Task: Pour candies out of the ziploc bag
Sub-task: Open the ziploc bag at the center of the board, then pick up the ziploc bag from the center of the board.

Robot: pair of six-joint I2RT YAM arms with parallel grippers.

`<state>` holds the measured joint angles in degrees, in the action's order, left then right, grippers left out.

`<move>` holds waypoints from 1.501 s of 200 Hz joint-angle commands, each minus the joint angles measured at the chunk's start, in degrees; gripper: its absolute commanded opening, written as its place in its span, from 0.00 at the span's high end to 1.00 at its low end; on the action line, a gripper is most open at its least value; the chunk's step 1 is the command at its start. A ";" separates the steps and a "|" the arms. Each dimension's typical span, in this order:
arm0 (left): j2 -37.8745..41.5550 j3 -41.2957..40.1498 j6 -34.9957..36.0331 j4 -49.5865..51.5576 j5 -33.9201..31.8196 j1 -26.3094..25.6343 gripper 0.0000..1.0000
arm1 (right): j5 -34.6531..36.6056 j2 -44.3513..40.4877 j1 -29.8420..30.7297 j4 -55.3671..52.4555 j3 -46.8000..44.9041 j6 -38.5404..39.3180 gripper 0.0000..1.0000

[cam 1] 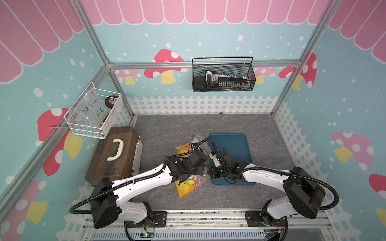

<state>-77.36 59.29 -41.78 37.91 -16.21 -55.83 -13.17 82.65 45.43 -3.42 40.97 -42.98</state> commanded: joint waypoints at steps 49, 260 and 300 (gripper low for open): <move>0.75 0.33 -1.19 -0.47 -0.49 0.38 1.00 | 9.50 -22.20 0.28 -1.36 -6.74 12.51 0.63; 4.92 -3.24 -0.14 -2.05 0.88 0.78 1.00 | -19.88 -12.92 0.36 15.93 -9.86 65.39 0.39; 5.60 -3.30 -0.41 -1.79 0.74 1.17 1.00 | -19.04 -7.09 0.36 21.17 -9.86 66.18 0.40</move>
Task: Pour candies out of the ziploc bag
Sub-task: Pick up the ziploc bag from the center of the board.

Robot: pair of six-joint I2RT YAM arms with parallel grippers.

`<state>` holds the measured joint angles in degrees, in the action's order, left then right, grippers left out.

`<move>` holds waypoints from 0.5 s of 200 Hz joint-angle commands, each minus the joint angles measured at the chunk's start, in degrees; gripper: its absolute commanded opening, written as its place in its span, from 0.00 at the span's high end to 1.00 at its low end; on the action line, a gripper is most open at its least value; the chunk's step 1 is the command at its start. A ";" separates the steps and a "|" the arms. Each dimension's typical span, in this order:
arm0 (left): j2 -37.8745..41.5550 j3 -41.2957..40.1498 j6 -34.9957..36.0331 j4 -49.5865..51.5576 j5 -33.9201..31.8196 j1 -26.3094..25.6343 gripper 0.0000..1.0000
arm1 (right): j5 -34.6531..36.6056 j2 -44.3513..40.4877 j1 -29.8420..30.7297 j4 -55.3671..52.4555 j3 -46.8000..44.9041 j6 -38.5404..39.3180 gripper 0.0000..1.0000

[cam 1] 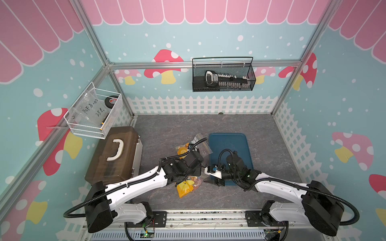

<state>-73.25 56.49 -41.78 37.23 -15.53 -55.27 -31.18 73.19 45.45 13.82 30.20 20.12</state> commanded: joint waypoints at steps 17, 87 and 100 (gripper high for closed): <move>1.71 -0.55 -0.39 -0.96 -0.03 0.73 1.00 | -0.61 3.88 0.34 5.81 0.92 3.17 0.40; 2.16 -0.69 -0.16 -0.50 -0.25 1.21 1.00 | 3.76 3.84 0.10 10.31 0.12 3.13 0.38; 2.19 -1.02 -0.21 -0.41 -0.38 1.38 1.00 | 3.98 3.36 -0.23 10.46 0.14 2.91 0.38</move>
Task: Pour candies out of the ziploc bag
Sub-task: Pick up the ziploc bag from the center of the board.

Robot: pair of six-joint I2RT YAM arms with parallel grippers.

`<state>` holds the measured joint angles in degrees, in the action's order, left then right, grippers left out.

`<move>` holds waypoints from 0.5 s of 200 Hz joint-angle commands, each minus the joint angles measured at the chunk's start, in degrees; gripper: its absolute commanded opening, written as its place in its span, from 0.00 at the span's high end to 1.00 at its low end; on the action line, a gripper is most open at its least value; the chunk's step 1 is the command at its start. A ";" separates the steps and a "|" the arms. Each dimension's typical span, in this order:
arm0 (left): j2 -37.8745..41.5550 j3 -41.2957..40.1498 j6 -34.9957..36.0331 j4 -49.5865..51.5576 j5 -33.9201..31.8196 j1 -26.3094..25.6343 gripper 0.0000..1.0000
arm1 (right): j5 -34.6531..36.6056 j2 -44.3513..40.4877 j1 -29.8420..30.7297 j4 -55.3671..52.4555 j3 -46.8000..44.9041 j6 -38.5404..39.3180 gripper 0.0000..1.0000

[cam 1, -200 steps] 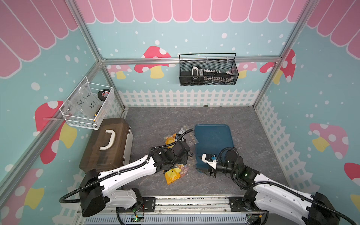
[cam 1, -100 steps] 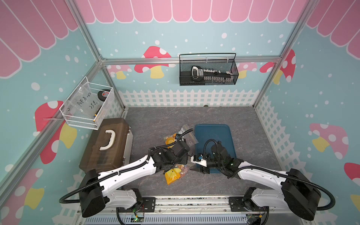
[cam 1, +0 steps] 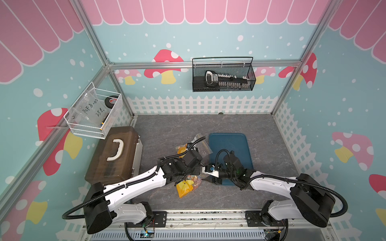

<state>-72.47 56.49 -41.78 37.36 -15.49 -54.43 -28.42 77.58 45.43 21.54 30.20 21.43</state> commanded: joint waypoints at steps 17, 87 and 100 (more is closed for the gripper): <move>1.60 -1.29 -0.39 -0.62 -0.42 0.67 1.00 | -0.22 -0.74 -0.52 1.31 0.75 1.89 0.36; 2.41 -1.29 -0.47 -0.63 -1.33 0.82 1.00 | -12.78 6.19 -0.32 -9.94 7.33 3.19 0.36; 2.42 -1.21 -0.41 -0.63 -1.39 0.82 1.00 | -12.92 6.73 -0.21 -10.01 7.34 3.18 0.36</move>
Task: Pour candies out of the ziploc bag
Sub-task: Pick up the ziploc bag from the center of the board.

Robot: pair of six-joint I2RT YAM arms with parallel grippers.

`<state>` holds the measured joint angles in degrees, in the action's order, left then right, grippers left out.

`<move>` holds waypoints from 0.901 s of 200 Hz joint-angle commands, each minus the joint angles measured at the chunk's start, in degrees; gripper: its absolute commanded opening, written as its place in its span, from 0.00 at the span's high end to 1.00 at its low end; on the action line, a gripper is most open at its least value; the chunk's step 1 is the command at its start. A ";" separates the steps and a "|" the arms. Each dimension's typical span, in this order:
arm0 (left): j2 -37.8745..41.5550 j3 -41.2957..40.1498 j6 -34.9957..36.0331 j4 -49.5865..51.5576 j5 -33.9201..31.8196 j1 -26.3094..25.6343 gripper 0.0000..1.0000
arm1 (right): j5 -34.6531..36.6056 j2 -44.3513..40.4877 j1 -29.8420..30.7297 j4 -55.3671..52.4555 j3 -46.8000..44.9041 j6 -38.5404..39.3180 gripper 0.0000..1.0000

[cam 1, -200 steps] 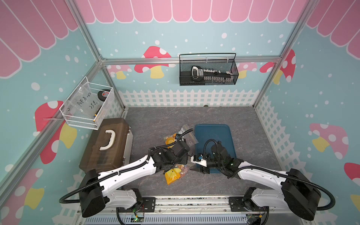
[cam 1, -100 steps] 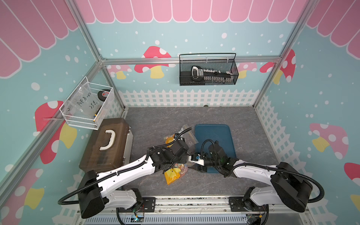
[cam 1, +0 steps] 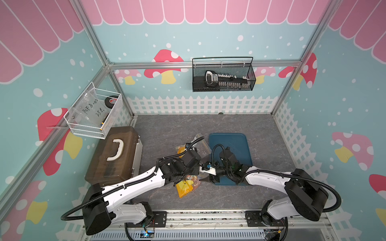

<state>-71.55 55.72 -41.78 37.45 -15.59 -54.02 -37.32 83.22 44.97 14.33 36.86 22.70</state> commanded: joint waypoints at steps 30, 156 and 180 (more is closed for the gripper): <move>1.63 -0.38 -0.62 -0.67 -1.50 0.49 1.00 | -4.39 1.77 0.98 -1.81 -0.34 1.33 0.39; 1.15 -0.09 -1.18 -1.04 -1.77 0.76 1.00 | 1.88 2.45 3.46 7.42 -4.66 -2.59 0.58; 1.19 -0.29 -1.46 -1.24 -1.63 0.76 1.00 | 2.57 3.92 3.83 8.67 -4.07 -3.27 0.56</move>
<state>-71.40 55.72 -42.04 37.43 -15.81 -53.65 -35.40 85.38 48.05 20.69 32.32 19.66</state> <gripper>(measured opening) 0.046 0.440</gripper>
